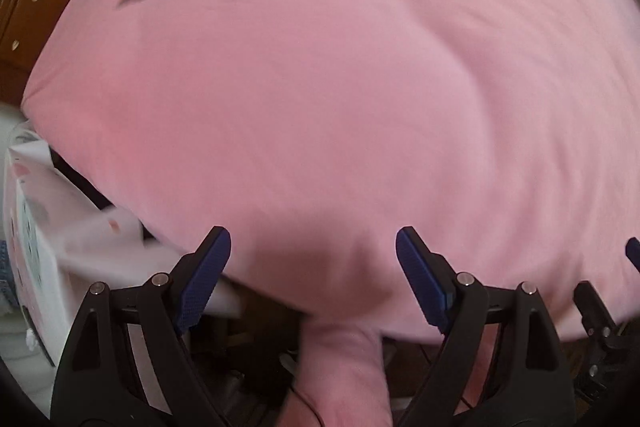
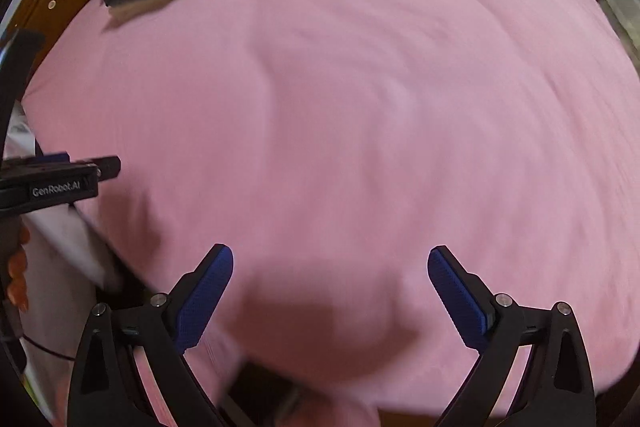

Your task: Fold large clothes

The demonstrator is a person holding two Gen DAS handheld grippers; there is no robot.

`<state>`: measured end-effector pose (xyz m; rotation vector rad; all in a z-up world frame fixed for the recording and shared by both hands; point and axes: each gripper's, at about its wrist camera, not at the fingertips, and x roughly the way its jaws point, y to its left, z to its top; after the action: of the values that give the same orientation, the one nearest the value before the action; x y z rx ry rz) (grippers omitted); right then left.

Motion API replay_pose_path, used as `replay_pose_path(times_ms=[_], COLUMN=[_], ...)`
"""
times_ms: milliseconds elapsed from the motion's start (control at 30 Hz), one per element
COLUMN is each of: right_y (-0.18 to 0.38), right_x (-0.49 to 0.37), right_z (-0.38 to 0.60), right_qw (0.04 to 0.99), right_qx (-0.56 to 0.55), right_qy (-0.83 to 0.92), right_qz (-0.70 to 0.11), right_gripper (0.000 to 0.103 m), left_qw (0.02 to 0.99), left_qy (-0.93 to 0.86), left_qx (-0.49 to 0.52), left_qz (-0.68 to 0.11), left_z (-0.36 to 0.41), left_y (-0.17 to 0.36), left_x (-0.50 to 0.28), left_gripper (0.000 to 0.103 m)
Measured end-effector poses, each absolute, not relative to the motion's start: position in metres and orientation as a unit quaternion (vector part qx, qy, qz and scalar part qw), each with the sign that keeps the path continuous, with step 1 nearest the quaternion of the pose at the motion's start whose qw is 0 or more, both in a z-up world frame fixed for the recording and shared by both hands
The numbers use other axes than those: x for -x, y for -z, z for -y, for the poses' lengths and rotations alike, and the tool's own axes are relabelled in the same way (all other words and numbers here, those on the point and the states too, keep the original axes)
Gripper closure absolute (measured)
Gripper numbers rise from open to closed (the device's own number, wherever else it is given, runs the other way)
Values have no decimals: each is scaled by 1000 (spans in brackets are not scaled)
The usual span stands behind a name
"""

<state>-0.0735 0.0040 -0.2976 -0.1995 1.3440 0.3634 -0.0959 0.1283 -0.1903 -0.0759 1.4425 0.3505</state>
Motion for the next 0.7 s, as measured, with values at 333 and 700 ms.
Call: replay_pose_path(times_ms=[333, 700], right_y=[218, 117], right_x=[172, 154], right_z=[158, 170], right_qw=[776, 805], right_qx=[-15, -68], right_qy=[-80, -67], right_qz=[-626, -586], right_gripper=[4, 3], left_qw=[779, 824], left_qy=[-81, -45], left_qx=[-10, 9], left_qz=[-621, -565], left_z=[2, 23], left_y=[76, -32], left_x=[139, 125], left_gripper=[20, 20])
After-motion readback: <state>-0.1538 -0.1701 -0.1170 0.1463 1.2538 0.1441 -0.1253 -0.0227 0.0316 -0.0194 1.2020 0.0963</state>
